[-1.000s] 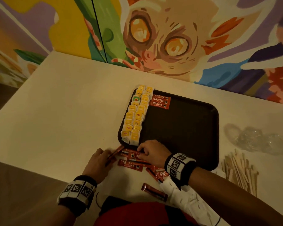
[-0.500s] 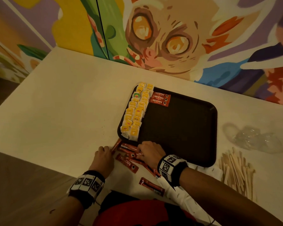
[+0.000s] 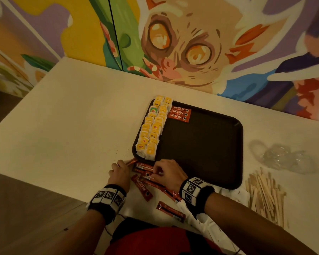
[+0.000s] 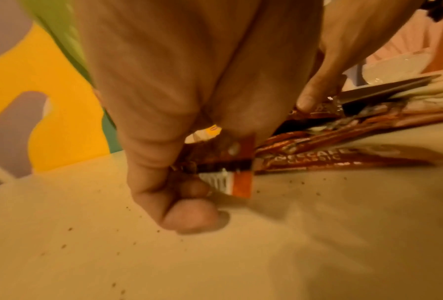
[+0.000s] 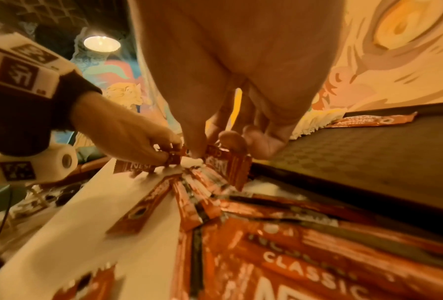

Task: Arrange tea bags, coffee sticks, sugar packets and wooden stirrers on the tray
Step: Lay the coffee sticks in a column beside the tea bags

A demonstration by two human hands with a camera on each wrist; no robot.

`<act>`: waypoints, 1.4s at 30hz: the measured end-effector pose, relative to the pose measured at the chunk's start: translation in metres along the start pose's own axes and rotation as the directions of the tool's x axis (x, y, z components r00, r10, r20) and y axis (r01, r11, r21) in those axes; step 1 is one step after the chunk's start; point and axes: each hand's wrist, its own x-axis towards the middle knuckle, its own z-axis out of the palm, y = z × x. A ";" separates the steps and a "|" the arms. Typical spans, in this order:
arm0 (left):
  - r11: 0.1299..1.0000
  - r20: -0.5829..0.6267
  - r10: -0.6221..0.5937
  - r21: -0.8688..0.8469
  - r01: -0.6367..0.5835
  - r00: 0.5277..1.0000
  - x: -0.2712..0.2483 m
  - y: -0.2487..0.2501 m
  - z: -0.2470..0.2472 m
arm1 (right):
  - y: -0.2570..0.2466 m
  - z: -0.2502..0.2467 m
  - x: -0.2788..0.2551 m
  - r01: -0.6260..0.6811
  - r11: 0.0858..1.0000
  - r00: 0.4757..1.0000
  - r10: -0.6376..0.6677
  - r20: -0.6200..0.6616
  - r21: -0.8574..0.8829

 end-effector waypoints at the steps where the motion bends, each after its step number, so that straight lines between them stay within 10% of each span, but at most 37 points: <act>1: 0.999 0.006 -0.018 -0.040 0.018 1.000 0.001 0.001 -0.003 | 0.000 -0.001 -0.001 -0.010 0.998 1.000 0.011 -0.018 0.057; 10: 0.772 0.097 -0.252 -0.580 0.260 0.963 0.015 -0.018 -0.023 | -0.002 -0.014 0.002 -0.089 0.900 0.968 0.180 -0.176 0.427; 19: 0.221 0.161 -0.113 -0.958 0.183 0.980 0.002 0.006 -0.051 | -0.002 -0.026 0.006 -0.090 0.781 0.949 0.257 -0.186 0.618; 27: 0.297 0.167 0.230 -0.950 0.094 0.959 -0.019 0.031 -0.080 | -0.008 -0.035 0.001 -0.018 0.644 0.926 0.300 -0.230 0.765; 42: 0.531 -0.025 0.430 -0.802 -0.275 0.903 -0.002 0.059 -0.088 | 0.001 -0.059 -0.001 0.082 0.302 0.899 0.389 -0.201 0.950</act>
